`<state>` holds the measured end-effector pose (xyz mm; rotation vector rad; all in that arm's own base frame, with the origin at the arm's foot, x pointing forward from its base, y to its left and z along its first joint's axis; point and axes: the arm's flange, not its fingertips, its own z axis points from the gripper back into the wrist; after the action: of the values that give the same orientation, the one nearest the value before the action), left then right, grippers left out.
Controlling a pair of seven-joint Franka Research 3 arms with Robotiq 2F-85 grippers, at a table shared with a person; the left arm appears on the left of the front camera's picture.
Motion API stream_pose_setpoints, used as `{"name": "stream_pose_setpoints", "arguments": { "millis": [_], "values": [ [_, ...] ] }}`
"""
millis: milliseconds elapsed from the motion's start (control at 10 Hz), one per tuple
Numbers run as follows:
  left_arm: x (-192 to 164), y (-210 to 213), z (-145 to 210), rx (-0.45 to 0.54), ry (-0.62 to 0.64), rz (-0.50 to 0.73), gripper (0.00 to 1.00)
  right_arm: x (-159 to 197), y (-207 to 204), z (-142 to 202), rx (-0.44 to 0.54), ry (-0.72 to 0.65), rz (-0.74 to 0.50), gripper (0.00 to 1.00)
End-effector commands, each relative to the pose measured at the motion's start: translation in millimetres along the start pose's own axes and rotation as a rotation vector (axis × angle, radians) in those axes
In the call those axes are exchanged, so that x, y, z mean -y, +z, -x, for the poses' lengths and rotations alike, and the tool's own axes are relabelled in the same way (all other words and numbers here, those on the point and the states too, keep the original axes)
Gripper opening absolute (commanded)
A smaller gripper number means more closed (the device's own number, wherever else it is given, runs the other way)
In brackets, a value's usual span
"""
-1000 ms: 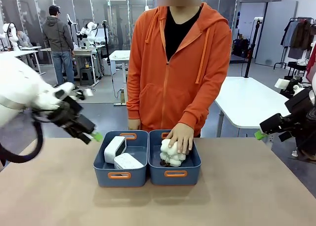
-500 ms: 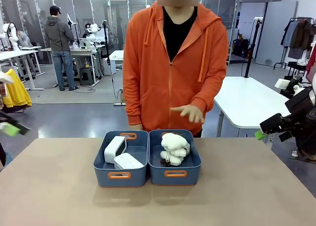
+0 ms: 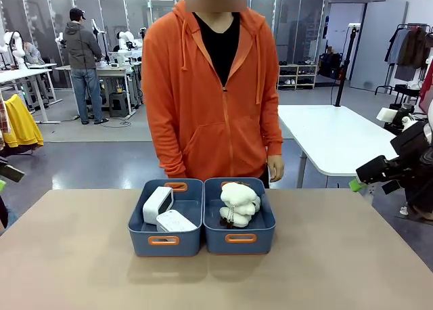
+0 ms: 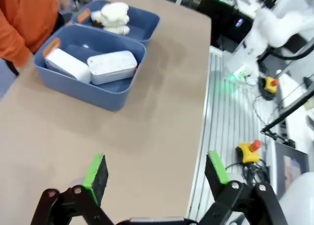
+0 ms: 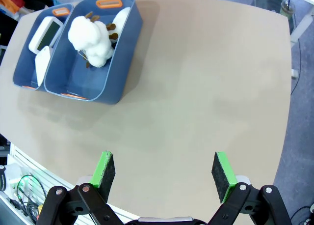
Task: Sort the digital clocks into the basket.
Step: Pick up the Digital clock from the table and place it into the empty Plastic storage basket.
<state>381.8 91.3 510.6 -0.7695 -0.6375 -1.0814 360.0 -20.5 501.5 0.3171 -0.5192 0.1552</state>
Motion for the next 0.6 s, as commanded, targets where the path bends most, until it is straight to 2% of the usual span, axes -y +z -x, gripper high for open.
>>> {"name": "stream_pose_setpoints", "arguments": {
  "millis": [0,500],
  "values": [
    [-4.1,11.2,2.9,0.005,0.035,0.025,1.00,-1.5,-1.2,-0.6,-0.003,-0.009,0.011,1.00],
    [-4.1,11.2,2.9,0.005,0.035,0.025,1.00,-1.5,-1.2,-0.6,-0.003,-0.009,0.011,1.00]
  ]
}}
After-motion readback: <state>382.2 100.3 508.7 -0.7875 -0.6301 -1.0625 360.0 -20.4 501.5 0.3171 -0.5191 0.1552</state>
